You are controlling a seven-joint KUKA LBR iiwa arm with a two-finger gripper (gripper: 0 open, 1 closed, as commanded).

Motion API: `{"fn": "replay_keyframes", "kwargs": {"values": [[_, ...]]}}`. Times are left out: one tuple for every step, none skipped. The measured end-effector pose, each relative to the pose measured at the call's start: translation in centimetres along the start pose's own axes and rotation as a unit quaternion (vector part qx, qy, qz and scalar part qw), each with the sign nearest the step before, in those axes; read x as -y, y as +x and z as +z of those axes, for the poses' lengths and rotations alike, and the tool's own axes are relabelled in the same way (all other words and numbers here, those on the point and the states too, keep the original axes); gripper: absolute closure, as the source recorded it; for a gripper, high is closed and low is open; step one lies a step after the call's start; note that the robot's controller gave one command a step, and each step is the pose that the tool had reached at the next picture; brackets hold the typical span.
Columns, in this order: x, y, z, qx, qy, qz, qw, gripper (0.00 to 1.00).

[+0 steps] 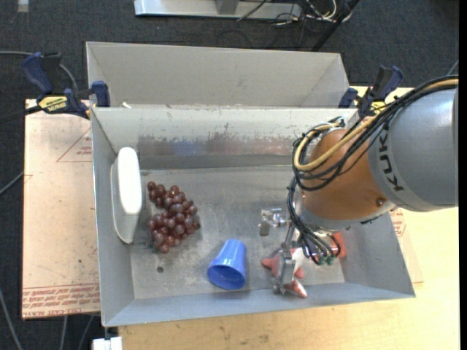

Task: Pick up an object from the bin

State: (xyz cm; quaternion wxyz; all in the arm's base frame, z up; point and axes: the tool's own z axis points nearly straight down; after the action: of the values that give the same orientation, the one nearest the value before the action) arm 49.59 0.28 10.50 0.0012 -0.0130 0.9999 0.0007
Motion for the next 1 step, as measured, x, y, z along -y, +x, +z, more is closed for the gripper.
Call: {"fn": "replay_keyframes", "kwargs": {"values": [[4.41, 1.15, 3.54, 0.0017, 0.0, -0.027, 0.9996, 1.0]]}}
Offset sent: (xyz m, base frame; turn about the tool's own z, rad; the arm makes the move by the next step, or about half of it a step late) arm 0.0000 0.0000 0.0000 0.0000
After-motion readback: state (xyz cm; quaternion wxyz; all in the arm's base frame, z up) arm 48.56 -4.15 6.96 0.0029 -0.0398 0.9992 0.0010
